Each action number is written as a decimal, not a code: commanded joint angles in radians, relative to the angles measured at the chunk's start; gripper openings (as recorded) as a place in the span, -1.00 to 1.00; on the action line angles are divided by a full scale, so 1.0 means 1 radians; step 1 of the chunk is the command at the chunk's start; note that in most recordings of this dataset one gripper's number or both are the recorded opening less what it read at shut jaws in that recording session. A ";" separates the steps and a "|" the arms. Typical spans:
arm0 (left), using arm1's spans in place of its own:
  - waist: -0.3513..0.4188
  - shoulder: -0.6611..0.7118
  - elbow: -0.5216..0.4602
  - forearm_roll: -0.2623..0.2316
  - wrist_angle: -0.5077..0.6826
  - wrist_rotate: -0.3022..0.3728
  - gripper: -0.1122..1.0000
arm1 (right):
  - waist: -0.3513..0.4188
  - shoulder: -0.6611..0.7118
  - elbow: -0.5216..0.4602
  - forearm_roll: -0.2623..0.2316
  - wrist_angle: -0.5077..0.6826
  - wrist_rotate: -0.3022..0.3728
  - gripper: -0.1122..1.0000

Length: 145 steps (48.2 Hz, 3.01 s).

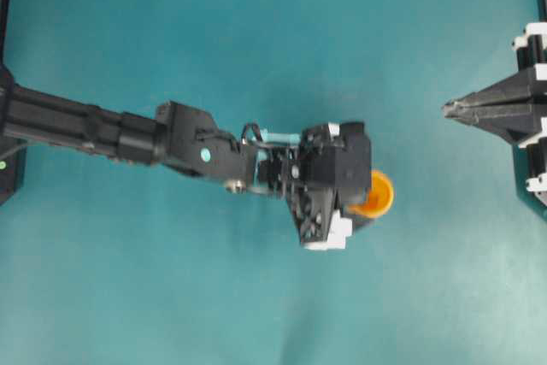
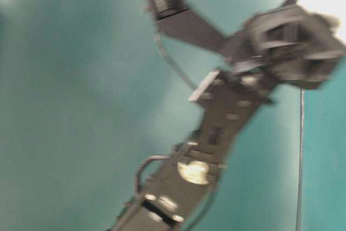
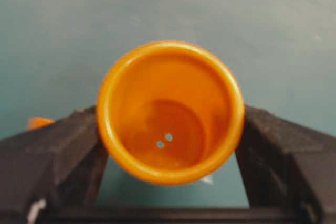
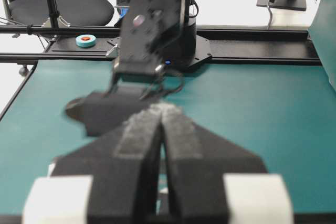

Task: Move the cup toward the block with left arm.

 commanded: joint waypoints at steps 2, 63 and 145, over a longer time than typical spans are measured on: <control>0.040 -0.071 -0.020 0.002 0.037 0.000 0.48 | 0.000 0.002 -0.031 0.002 -0.005 0.002 -0.80; 0.101 -0.071 -0.028 0.000 0.009 -0.017 0.48 | 0.000 0.005 -0.032 0.000 -0.009 0.000 -0.80; 0.098 -0.069 -0.020 0.000 -0.008 -0.018 0.47 | 0.000 0.006 -0.034 -0.002 -0.003 0.000 -0.80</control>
